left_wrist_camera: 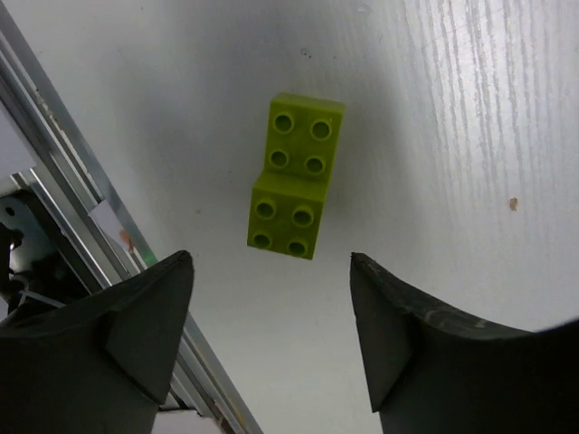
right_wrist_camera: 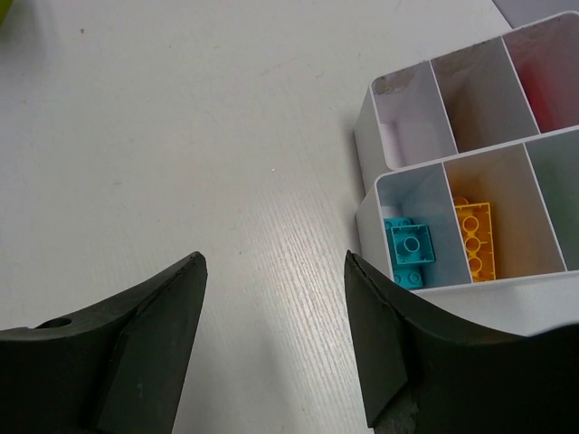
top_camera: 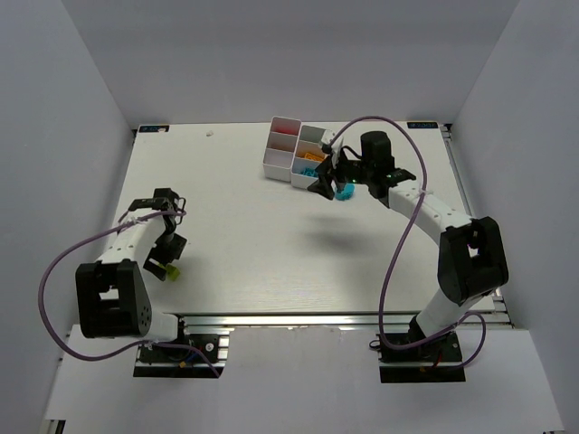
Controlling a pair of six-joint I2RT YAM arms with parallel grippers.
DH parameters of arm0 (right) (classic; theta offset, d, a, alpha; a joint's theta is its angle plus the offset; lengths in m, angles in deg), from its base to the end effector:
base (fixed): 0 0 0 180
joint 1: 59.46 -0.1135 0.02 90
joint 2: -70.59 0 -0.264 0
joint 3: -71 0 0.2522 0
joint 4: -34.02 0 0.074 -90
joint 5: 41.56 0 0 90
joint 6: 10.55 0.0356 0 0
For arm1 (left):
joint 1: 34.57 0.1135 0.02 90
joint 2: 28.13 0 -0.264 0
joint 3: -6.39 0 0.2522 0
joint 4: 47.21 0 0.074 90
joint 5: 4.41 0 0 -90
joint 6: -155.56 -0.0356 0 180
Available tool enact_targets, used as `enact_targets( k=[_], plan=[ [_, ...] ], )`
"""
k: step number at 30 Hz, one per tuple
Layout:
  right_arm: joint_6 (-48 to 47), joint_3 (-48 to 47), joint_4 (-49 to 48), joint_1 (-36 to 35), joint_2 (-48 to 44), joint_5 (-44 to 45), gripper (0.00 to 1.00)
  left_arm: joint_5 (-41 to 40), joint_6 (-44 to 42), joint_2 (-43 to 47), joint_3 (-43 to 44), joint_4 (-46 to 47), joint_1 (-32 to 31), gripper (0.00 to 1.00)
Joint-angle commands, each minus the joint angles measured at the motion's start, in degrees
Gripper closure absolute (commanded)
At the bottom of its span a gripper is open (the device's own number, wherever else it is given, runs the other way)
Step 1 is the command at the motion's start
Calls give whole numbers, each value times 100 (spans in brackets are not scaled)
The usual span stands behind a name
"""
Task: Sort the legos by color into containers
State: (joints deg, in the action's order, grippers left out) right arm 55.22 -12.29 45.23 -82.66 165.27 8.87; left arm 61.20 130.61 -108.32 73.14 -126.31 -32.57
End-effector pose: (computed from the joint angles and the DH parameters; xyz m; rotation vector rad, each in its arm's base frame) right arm 0.3426 0.1715 0.2878 -1.1648 1.5343 0.6626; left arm 0.2150 0.0222 0.2087 -1.5913 2.4271 0.5683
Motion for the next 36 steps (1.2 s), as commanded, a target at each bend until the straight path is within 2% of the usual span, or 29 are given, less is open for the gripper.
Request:
enact_targets(
  k=[1,3,9,15,24,26,29,30,32,33,35,36],
  plan=[
    [164,-51,-132,96,-81,-173,32,39,-257,-32,-175,399,90,22],
    [147,-60,-97,114,-63,-182,32,21,-265,-50,-254,566,107,27],
    [190,1,-27,210,-80,-253,32,109,-362,-85,-526,1023,204,32],
    [173,10,61,228,-142,-253,33,118,-424,-24,-737,1348,248,44],
    [76,-33,246,281,-230,-235,33,556,-608,379,-554,1480,266,88],
    [93,-60,437,281,-239,-349,34,1151,-792,538,-413,1638,257,99],
    [488,-95,448,281,-195,-577,35,2040,-951,881,-351,2121,231,100],
    [907,-121,448,264,-160,-761,36,2713,-968,960,-360,2322,205,100],
    [1392,-278,535,220,-20,-885,37,3279,-960,1206,-386,2928,82,100],
    [1612,-349,675,185,42,-1042,38,3821,-942,1294,-517,3540,29,100],
    [2429,-542,782,54,200,-1052,39,4369,-776,1522,-675,4289,-103,100],
    [2780,-595,817,26,262,-1305,39,4650,-680,1584,-937,5172,-286,100]
  ],
)
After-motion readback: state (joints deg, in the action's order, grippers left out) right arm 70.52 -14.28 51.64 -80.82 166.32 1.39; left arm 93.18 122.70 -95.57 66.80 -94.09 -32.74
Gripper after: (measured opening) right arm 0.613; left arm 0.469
